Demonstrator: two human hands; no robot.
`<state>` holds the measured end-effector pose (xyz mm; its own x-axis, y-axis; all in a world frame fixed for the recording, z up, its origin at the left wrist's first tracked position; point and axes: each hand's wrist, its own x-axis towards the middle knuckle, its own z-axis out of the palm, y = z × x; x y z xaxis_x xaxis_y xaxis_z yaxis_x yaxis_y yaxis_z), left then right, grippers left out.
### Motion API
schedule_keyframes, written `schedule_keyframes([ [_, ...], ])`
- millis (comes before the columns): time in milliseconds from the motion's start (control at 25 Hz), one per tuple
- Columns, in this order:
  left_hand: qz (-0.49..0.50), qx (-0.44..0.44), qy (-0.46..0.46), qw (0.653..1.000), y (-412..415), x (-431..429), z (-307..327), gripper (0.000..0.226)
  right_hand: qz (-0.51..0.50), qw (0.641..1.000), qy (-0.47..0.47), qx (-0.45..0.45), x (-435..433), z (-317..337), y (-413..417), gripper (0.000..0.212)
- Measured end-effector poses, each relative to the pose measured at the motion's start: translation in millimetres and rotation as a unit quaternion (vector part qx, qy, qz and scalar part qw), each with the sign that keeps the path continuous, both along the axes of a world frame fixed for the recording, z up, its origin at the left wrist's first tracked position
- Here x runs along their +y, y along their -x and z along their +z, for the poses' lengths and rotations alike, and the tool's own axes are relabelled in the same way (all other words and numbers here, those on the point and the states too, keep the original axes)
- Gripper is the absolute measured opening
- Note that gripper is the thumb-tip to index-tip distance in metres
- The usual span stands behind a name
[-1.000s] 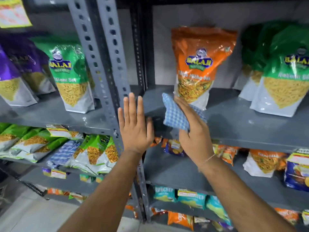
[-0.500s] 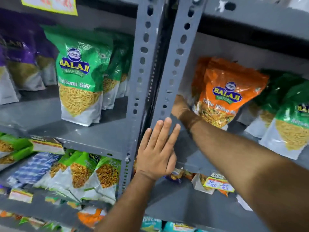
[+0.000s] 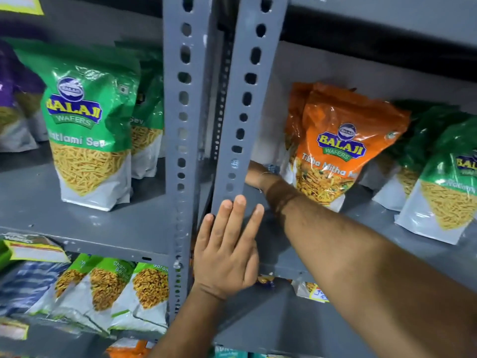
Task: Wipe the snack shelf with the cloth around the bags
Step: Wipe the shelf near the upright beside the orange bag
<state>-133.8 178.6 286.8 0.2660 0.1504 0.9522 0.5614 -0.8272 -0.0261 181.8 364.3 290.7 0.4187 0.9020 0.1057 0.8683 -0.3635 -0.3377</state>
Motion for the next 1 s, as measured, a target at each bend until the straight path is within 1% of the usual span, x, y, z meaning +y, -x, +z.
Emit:
schedule_keyframes([
  [40, 0.002, -0.004, -0.002, 1.000, 0, 0, 0, 0.070, -0.008, 0.999, 0.039, 0.006, -21, 17, 24, 0.025],
  [80, 0.003, -0.007, -0.003, 1.000, 0, -1, -1, 0.070, 0.005, 0.999, 0.041, 0.019, -45, 37, 53, 0.035],
  [160, 0.005, -0.012, -0.005, 1.000, 0, -2, 0, 0.071, 0.041, 0.998, 0.046, 0.013, -74, 39, 74, 0.050],
  [240, 0.009, -0.010, -0.004, 1.000, 0, -2, 0, 0.072, 0.057, 0.997, 0.050, 0.026, -130, 67, 123, 0.059],
  [280, 0.011, -0.009, -0.004, 1.000, -1, -2, 0, 0.072, 0.072, 0.995, 0.066, 0.035, -146, 68, 132, 0.060],
  [360, 0.015, -0.009, 0.000, 1.000, -2, -1, -1, 0.071, 0.132, 0.989, 0.072, -0.002, -178, 73, 153, 0.060],
  [400, 0.016, -0.009, 0.002, 1.000, -2, -2, -1, 0.071, 0.141, 0.987, 0.068, -0.023, -187, 74, 159, 0.058],
  [440, 0.018, -0.010, 0.002, 1.000, -3, -2, 0, 0.071, 0.126, 0.989, 0.075, -0.010, -192, 79, 163, 0.054],
  [480, 0.019, -0.010, 0.001, 1.000, -3, -2, 0, 0.072, 0.112, 0.992, 0.055, -0.003, -188, 85, 161, 0.051],
  [560, 0.018, -0.010, 0.001, 1.000, -3, -3, 1, 0.074, 0.075, 0.996, 0.022, -0.033, -165, 99, 147, 0.046],
  [600, 0.017, -0.012, 0.000, 1.000, -3, -3, 1, 0.075, 0.073, 0.997, 0.028, -0.025, -151, 103, 138, 0.047],
  [680, 0.020, -0.015, -0.002, 1.000, -3, -3, 1, 0.076, 0.105, 0.992, 0.066, 0.010, -130, 100, 127, 0.053],
  [760, 0.019, -0.018, -0.002, 1.000, -5, -3, 0, 0.076, 0.131, 0.988, 0.079, 0.021, -121, 83, 117, 0.059],
  [880, 0.024, -0.018, -0.010, 1.000, -6, -2, -1, 0.074, 0.124, 0.989, 0.070, 0.050, -129, 70, 116, 0.062],
  [1000, 0.022, -0.021, -0.010, 0.999, -5, -3, -2, 0.070, 0.177, 0.980, 0.079, 0.043, -155, 72, 128, 0.059],
])
